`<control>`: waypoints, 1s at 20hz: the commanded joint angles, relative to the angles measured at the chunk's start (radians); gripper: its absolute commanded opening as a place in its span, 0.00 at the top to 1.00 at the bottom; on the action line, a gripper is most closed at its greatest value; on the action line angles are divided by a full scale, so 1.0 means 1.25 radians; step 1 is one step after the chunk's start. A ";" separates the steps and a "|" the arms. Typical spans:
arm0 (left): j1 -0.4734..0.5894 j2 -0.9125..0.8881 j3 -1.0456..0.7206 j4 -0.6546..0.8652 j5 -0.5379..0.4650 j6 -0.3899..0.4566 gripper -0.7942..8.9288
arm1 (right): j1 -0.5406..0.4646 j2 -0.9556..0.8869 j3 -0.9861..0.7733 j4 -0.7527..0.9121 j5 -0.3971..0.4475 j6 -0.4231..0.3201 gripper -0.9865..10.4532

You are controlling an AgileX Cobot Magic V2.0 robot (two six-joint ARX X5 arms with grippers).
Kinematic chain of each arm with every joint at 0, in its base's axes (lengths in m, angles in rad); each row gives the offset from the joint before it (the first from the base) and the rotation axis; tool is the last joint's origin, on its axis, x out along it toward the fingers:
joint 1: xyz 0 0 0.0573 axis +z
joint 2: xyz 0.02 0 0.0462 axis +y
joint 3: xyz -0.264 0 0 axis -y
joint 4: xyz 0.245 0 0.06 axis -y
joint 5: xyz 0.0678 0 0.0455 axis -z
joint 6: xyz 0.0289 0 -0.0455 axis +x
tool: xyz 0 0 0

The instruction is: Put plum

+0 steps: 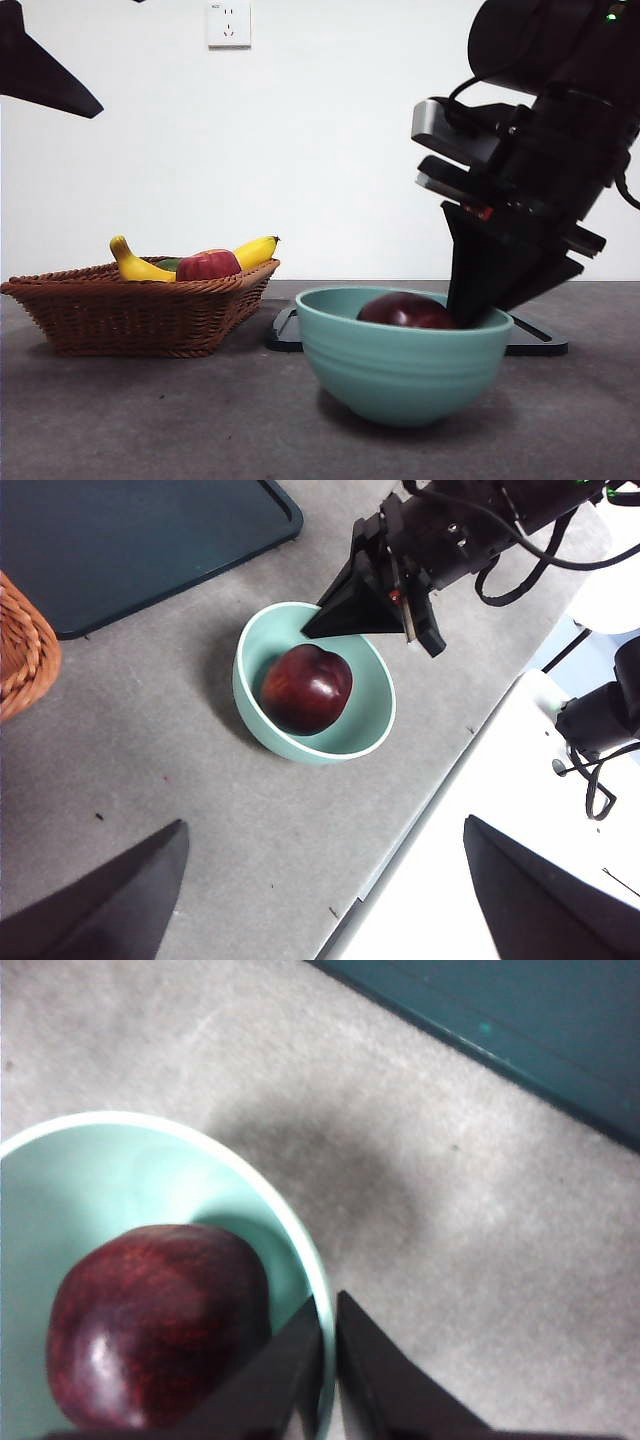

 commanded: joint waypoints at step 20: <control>-0.004 0.004 0.006 0.011 0.003 0.009 0.47 | -0.175 0.349 0.452 -0.041 0.039 0.002 0.91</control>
